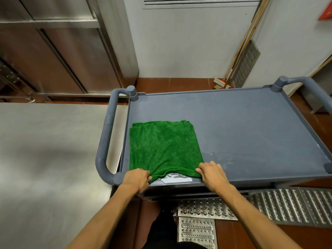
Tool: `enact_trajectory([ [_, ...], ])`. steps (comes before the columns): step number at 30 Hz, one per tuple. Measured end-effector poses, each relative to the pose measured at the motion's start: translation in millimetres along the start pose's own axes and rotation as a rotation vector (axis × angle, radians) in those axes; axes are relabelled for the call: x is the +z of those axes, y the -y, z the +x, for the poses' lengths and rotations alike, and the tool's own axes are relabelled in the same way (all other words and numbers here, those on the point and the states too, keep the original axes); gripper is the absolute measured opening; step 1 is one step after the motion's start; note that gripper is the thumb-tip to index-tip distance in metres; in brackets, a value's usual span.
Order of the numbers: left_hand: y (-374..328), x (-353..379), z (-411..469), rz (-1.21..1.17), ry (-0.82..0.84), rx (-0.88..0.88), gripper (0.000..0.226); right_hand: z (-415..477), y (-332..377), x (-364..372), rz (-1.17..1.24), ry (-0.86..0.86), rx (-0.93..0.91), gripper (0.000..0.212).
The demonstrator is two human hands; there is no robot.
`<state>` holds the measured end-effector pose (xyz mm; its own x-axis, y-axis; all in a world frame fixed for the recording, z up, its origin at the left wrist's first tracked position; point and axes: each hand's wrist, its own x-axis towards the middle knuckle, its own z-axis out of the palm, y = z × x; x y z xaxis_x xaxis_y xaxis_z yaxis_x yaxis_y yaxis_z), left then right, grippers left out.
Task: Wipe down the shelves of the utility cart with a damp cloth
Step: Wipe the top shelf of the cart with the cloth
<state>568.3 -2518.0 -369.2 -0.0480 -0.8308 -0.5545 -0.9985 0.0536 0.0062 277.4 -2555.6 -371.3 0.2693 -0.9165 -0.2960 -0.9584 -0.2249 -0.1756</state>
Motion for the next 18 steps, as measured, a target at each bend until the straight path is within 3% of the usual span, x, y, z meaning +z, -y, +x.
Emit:
enact_trajectory([
  [6, -3.8, 9.8, -11.4, -0.047, -0.058, -0.022, 0.037, -15.9, -11.4, 3.2, 0.026, 0.002, 0.014, 0.036],
  [11, -5.7, 21.9, -20.5, -0.144, -0.237, -0.031, 0.035, -21.8, -21.6, -2.6, 0.049, -0.054, 0.036, 0.036],
  [15, -19.0, 15.4, -26.0, -0.214, -0.173, -0.067, 0.037, -23.8, -27.9, -3.5, 0.06, -0.084, 0.091, 0.033],
  [18, -32.0, 12.7, -25.4, -0.208, -0.158, -0.094, 0.041, -28.6, -37.6, 2.5, 0.212, 0.012, 0.111, 0.027],
])
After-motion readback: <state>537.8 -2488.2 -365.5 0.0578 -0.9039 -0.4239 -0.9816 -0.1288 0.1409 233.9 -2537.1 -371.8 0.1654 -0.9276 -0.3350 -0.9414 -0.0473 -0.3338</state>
